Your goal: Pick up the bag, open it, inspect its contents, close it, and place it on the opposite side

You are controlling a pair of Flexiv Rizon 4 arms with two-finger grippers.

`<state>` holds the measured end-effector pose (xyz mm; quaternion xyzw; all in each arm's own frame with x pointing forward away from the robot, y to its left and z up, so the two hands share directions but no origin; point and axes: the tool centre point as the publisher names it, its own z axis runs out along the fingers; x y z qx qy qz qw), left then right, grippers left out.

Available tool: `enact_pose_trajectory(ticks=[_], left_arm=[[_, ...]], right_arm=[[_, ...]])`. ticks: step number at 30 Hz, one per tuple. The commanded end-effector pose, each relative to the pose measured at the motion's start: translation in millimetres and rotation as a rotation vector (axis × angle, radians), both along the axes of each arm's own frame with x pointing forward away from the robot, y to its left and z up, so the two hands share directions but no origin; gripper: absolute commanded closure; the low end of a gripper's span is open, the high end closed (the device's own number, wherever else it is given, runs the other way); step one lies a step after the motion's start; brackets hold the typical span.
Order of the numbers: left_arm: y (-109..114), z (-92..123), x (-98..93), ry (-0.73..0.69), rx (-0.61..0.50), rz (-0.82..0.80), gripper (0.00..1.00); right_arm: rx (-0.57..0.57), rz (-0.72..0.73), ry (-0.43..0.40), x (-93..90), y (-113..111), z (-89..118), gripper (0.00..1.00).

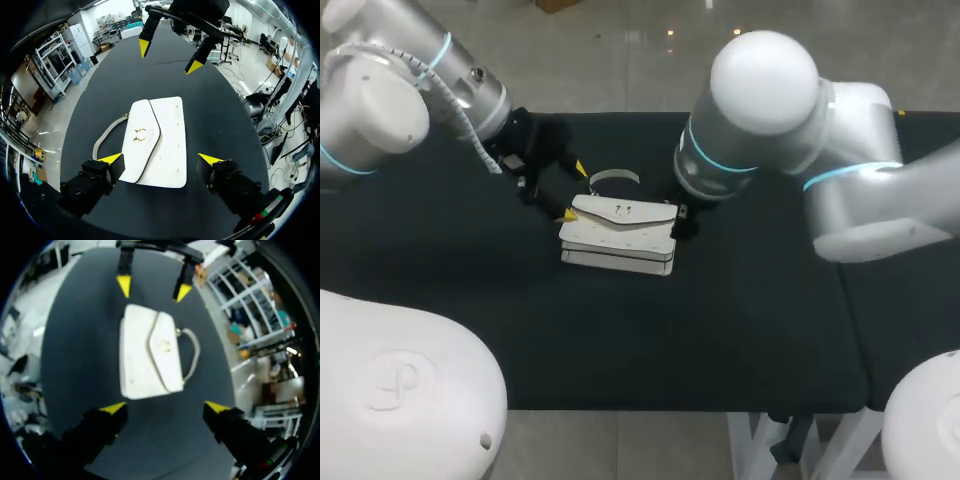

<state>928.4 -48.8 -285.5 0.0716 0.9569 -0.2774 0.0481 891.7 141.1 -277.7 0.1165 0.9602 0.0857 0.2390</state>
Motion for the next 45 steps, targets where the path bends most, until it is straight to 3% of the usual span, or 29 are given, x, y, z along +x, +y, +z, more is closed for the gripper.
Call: enact_pose_trajectory(ticks=[1,9,10,12,16,18,22,27,36,45], left_arm=[[-5.3,5.7,0.0,0.012,0.179,0.063,0.00],[-5.3,5.7,0.0,0.012,0.179,0.063,0.00],[-9.7,7.9,4.5,0.070,0.154,0.115,0.00],[-9.5,12.0,6.9,0.151,0.135,0.207,0.00],[-6.0,25.2,6.6,0.429,0.159,0.530,0.00],[-4.5,24.3,4.7,0.495,0.189,0.666,0.00],[-6.1,20.2,-4.3,0.648,0.233,0.904,0.00],[-7.6,15.0,-11.1,0.737,0.170,1.101,0.00],[2.1,5.8,-26.1,0.788,-0.035,1.321,0.00],[13.4,6.6,-31.5,0.823,-0.217,1.459,0.00]], right_arm=[[0.026,0.030,0.108,0.7,-4.8,4.1,0.00],[0.026,0.030,0.108,0.7,-4.8,4.1,0.00],[0.049,-0.003,0.135,7.4,-1.1,5.7,0.00],[0.048,-0.176,0.172,22.6,2.3,6.4,0.00],[0.154,-0.415,0.355,40.3,-9.4,14.3,0.00],[0.218,-0.567,0.438,46.7,-17.1,18.2,0.00],[0.295,-0.766,0.523,44.4,-23.4,19.3,0.00],[0.431,-0.995,0.636,37.4,-25.4,18.5,0.00],[0.603,-1.277,0.570,15.6,-29.9,7.6,0.00],[0.807,-1.463,0.592,9.4,-34.5,-3.0,0.00]])
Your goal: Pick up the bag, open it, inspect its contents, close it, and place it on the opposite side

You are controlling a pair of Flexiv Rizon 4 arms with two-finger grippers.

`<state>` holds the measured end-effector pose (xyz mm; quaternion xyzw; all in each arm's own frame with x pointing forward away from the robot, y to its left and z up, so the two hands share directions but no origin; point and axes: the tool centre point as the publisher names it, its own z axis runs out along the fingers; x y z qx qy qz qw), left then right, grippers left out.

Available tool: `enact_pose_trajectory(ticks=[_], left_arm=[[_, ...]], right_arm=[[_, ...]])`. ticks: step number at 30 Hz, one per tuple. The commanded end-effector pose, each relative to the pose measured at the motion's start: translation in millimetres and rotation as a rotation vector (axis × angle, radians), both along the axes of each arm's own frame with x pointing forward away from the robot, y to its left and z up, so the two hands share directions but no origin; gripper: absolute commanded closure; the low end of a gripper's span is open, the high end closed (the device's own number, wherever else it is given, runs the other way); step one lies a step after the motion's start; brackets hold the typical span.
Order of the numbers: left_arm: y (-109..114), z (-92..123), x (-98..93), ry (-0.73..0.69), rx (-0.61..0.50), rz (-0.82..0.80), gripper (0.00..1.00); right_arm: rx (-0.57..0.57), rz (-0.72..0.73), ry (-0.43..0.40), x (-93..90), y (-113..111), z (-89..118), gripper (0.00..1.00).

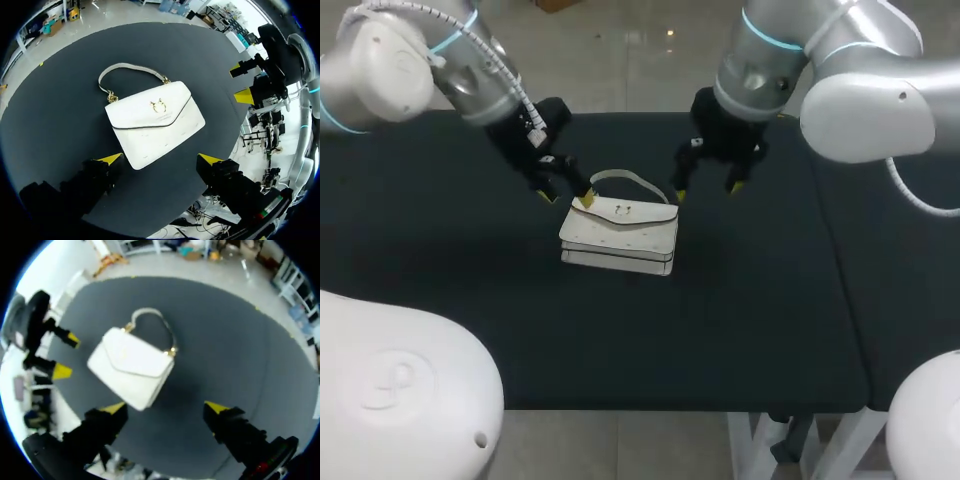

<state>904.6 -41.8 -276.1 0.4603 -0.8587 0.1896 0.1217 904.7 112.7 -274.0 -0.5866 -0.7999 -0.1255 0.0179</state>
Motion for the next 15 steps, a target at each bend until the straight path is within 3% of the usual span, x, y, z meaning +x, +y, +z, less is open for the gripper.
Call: enact_pose_trajectory(ticks=[1,6,15], left_arm=[[7.3,-3.8,-6.9,0.079,-0.184,0.570,0.00],[8.7,-9.6,-0.9,0.104,-0.202,0.601,0.00],[6.9,-10.6,0.2,0.105,-0.173,0.575,0.00]], right_arm=[[0.291,-0.628,0.074,-3.8,-6.0,-7.8,0.00],[0.318,-0.713,0.075,-3.8,-0.9,-10.1,0.00],[0.290,-0.697,0.064,-4.5,2.9,-10.4,0.00]])
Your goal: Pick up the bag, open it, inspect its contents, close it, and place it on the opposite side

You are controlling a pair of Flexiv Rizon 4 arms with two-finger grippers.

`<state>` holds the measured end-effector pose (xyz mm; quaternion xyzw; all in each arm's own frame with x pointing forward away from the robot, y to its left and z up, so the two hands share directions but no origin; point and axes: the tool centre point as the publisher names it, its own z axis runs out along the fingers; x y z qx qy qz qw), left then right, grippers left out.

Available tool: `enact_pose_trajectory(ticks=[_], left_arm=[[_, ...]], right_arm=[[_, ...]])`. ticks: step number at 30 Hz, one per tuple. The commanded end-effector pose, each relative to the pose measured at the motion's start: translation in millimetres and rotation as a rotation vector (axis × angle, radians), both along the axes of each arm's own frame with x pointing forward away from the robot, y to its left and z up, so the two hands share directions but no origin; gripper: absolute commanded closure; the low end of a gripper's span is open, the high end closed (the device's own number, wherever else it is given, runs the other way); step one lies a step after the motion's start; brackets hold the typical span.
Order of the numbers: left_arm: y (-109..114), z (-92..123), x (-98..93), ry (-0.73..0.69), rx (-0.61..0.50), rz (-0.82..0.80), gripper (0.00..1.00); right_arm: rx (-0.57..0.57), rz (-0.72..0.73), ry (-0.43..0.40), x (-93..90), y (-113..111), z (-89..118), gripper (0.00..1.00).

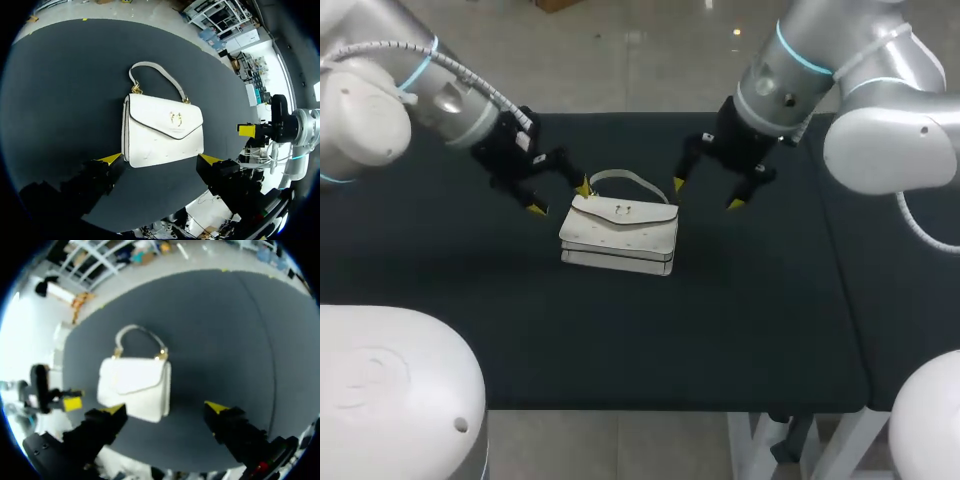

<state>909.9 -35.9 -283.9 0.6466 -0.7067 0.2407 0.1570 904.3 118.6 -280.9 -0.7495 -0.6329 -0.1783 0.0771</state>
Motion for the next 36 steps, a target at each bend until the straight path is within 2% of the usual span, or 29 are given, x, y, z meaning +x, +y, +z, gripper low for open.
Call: enact_pose_trajectory(ticks=[1,6,10,14,18,25,29,33,36], left_arm=[[1.0,-2.8,-5.2,-0.017,-0.028,0.115,0.00],[0.6,-7.6,-4.5,0.000,-0.046,0.087,0.00],[9.5,-22.2,4.7,0.036,-0.124,-0.002,0.00],[16.8,-30.5,12.4,0.058,-0.170,-0.108,0.00],[23.1,-37.9,24.9,0.073,-0.214,-0.145,0.00],[9.7,-46.0,39.6,0.103,-0.284,-0.204,0.00],[1.9,-51.2,42.3,0.116,-0.307,-0.220,0.00],[-2.9,-54.5,42.3,0.122,-0.328,-0.229,0.00],[-4.4,-55.3,42.9,0.120,-0.348,-0.230,0.00]], right_arm=[[0.085,-0.254,-0.011,-4.1,-3.0,-3.5,0.00],[0.085,-0.254,-0.011,-4.1,-3.0,-3.5,0.00],[0.164,-0.232,0.085,5.2,5.1,-15.2,0.00],[0.218,-0.180,0.143,12.4,11.9,-26.9,0.00],[0.278,-0.128,0.205,21.4,17.8,-36.1,0.00],[0.387,-0.065,0.279,36.2,27.3,-47.7,0.00],[0.463,-0.031,0.287,41.5,29.0,-57.1,0.00],[0.545,0.037,0.276,39.4,28.6,-67.9,0.07],[0.583,0.056,0.274,38.0,29.2,-72.3,0.18]])
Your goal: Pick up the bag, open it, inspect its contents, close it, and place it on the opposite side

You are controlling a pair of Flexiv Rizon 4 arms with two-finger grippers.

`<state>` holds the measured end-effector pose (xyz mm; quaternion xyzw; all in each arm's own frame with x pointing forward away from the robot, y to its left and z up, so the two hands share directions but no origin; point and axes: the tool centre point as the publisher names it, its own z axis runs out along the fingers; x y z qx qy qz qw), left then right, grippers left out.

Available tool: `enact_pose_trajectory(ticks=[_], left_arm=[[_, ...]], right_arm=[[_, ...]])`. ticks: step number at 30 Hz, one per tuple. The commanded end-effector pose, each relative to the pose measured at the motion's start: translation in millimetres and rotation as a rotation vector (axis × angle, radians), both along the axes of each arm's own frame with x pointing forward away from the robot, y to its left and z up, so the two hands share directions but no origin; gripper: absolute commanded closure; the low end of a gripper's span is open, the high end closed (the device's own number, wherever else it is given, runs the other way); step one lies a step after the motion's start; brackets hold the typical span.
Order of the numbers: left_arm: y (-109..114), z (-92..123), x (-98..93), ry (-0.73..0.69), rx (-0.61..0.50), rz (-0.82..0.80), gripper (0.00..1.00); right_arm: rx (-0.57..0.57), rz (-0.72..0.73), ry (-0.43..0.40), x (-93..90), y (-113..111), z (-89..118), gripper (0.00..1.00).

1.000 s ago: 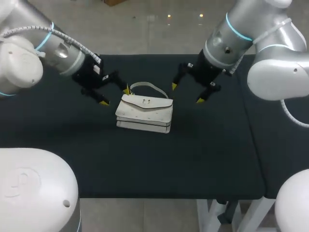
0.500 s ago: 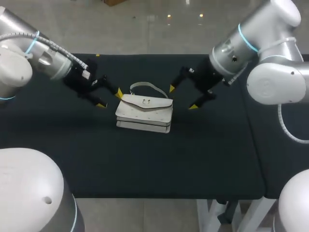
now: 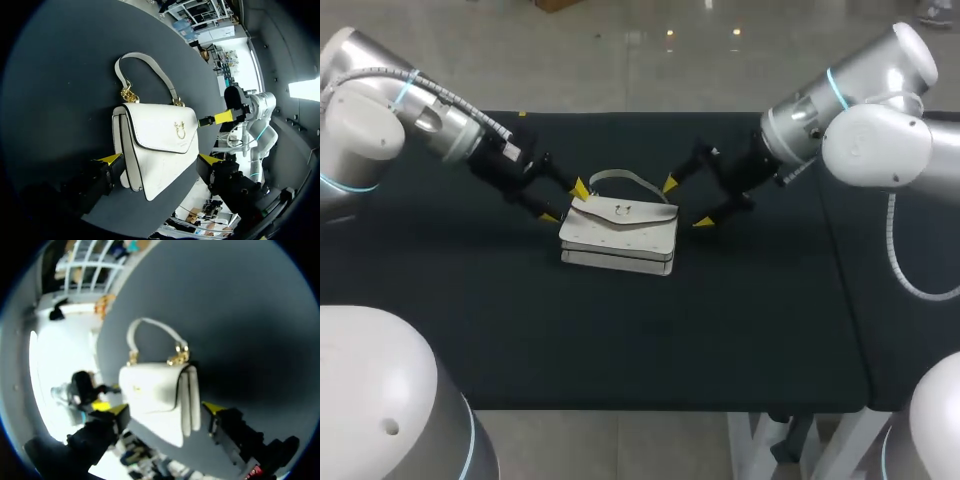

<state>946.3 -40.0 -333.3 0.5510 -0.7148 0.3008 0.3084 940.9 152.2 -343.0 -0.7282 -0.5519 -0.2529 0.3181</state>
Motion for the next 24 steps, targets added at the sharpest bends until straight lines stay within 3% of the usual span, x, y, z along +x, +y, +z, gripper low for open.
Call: enact_pose_trajectory(ticks=[1,4,7,11,15,20,24], left_arm=[[-1.7,-6.5,7.0,0.034,-0.049,-0.035,0.00],[-5.4,-8.7,8.7,0.039,-0.058,-0.036,0.00],[-8.8,-11.4,11.9,0.047,-0.073,-0.035,0.00],[-12.1,-14.4,14.1,0.055,-0.089,-0.037,0.08],[-13.6,-16.7,15.6,0.064,-0.112,-0.028,0.20],[-13.5,-19.1,16.1,0.077,-0.128,-0.022,0.22],[-13.5,-24.7,16.3,0.089,-0.141,-0.008,0.25]], right_arm=[[0.112,0.086,0.047,-0.3,-3.9,-11.0,0.22],[0.142,0.093,0.035,-2.8,-2.4,-12.4,0.18],[0.153,0.092,0.032,-3.8,-0.2,-14.5,0.21],[0.171,0.085,0.028,-6.1,3.5,-17.3,0.22],[0.225,0.058,0.023,-8.0,5.8,-18.9,0.36],[0.264,0.039,0.014,-10.9,10.0,-15.2,0.48],[0.283,0.021,0.016,-12.5,17.1,-17.6,0.50]])
